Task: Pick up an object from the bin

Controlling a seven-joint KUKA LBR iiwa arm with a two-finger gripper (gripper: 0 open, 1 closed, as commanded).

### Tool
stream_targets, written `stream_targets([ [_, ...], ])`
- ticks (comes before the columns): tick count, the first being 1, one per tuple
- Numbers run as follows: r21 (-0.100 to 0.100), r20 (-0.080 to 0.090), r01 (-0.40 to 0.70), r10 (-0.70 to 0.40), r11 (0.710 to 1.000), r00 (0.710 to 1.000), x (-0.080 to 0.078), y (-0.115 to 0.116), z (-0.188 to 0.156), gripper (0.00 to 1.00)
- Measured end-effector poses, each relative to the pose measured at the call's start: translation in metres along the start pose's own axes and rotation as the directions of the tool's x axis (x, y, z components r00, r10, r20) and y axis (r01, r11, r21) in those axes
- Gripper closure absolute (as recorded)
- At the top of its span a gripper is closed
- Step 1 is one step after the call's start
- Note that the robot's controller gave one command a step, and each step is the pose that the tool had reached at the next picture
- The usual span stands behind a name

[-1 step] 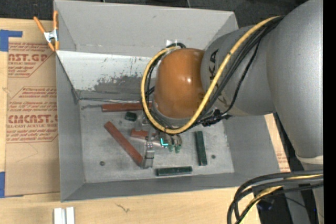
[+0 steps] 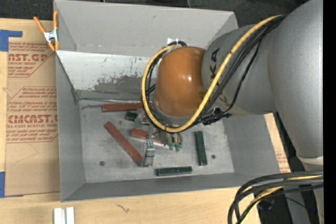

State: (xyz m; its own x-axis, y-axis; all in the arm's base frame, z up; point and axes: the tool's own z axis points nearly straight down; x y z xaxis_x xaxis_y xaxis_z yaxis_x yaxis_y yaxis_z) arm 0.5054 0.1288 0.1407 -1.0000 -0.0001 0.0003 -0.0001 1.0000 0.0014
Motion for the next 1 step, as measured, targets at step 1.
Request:
stream_targets([
  [1,-0.002,0.006,-0.119,0.119,0.993,0.993,0.0083,0.0093,0.0497,0.0],
])
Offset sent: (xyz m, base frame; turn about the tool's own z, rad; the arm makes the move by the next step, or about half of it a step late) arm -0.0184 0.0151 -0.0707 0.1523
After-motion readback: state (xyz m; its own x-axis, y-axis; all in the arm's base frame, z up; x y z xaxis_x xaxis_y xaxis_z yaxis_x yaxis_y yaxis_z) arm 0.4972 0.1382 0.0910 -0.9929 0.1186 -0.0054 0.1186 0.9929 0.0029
